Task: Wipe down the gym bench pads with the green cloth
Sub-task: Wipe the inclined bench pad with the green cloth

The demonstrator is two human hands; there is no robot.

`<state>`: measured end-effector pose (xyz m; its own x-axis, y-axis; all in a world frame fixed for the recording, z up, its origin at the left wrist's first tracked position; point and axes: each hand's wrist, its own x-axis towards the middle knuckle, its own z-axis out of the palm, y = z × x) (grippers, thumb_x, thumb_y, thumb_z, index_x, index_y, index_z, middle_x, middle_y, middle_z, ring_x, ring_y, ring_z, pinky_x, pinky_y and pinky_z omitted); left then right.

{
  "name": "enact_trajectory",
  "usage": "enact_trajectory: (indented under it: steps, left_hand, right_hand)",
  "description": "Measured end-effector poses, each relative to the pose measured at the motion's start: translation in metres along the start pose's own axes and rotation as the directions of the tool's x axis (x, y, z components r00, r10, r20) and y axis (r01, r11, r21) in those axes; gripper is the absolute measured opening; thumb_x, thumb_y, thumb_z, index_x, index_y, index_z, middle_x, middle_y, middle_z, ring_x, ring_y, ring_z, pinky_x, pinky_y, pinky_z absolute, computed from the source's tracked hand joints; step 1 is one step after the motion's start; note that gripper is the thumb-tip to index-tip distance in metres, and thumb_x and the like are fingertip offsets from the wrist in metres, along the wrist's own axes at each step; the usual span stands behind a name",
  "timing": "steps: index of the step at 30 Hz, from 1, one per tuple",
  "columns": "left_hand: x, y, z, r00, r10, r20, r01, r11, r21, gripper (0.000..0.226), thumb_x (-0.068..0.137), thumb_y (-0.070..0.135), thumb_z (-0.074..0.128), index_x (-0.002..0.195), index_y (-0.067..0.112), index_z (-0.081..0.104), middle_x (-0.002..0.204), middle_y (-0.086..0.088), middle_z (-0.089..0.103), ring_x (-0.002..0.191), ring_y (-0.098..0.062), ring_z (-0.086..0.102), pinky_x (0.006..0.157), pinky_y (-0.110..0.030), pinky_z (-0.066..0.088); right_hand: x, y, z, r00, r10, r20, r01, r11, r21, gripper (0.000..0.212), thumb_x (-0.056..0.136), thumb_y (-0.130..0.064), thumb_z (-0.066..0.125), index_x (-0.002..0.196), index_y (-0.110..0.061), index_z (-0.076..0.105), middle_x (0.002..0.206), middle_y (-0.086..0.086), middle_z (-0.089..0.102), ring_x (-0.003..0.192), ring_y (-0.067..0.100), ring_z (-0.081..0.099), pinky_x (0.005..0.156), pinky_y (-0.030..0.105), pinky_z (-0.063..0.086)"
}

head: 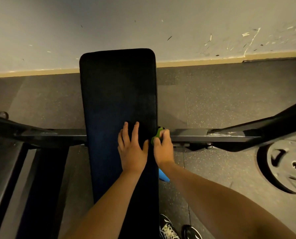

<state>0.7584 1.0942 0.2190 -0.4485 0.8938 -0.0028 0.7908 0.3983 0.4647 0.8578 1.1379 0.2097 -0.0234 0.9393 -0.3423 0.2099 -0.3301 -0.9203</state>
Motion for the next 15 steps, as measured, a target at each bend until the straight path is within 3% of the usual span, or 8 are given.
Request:
enact_trajectory:
  steps: [4,6,8,11,15]
  left_hand:
    - [-0.025,-0.008,0.003,0.991,-0.132,0.003,0.132,0.991,-0.018,0.079,0.09,0.035,0.07,0.155,0.036,0.023,0.164,-0.003,0.008,0.149,-0.031,0.011,0.117,-0.054,0.027]
    - [-0.043,-0.014,0.007,0.972,-0.231,0.026,0.232,0.972,-0.021,0.082,0.089,0.037,0.071,0.155,0.037,0.023,0.163,-0.005,0.01,0.147,-0.033,0.015,0.114,-0.056,0.028]
    - [-0.057,-0.02,0.015,0.957,-0.282,0.075,0.283,0.959,-0.01,0.087,0.089,0.039,0.072,0.156,0.039,0.017,0.164,-0.004,0.006,0.145,-0.035,0.017,0.113,-0.056,0.03]
    - [-0.067,-0.022,0.023,0.944,-0.303,0.131,0.307,0.952,-0.013,0.093,0.092,0.04,0.068,0.157,0.044,0.003,0.166,0.002,-0.007,0.146,-0.035,0.012,0.115,-0.054,0.03]
    - [-0.07,-0.024,0.03,0.955,-0.281,0.099,0.284,0.959,-0.02,0.091,0.095,0.041,0.063,0.157,0.044,-0.003,0.166,0.001,-0.012,0.148,-0.036,0.008,0.117,-0.056,0.029]
  right_hand:
    - [-0.007,0.011,-0.02,0.985,0.116,0.126,-0.109,0.992,-0.065,0.021,0.093,-0.005,0.051,0.081,-0.018,0.04,0.075,0.002,0.053,0.066,0.014,0.047,0.06,0.03,0.044]
    - [0.003,-0.002,-0.026,0.992,0.071,0.104,-0.07,0.997,-0.022,0.019,0.095,-0.005,0.051,0.082,-0.017,0.042,0.078,0.004,0.054,0.067,0.013,0.048,0.059,0.026,0.045]
    - [0.018,-0.024,-0.023,0.999,-0.023,0.036,0.021,0.998,0.059,0.018,0.093,-0.005,0.052,0.085,-0.019,0.044,0.088,0.006,0.055,0.075,0.014,0.051,0.067,0.027,0.047]
    - [0.03,-0.037,-0.003,0.995,-0.103,-0.014,0.104,0.994,0.03,0.016,0.088,-0.012,0.053,0.087,-0.025,0.044,0.102,0.006,0.053,0.091,0.023,0.053,0.079,0.037,0.048]
    - [0.016,-0.013,0.007,0.993,-0.11,-0.047,0.108,0.994,-0.032,0.017,0.083,-0.02,0.049,0.081,-0.033,0.038,0.098,0.003,0.052,0.094,0.03,0.051,0.082,0.052,0.049]
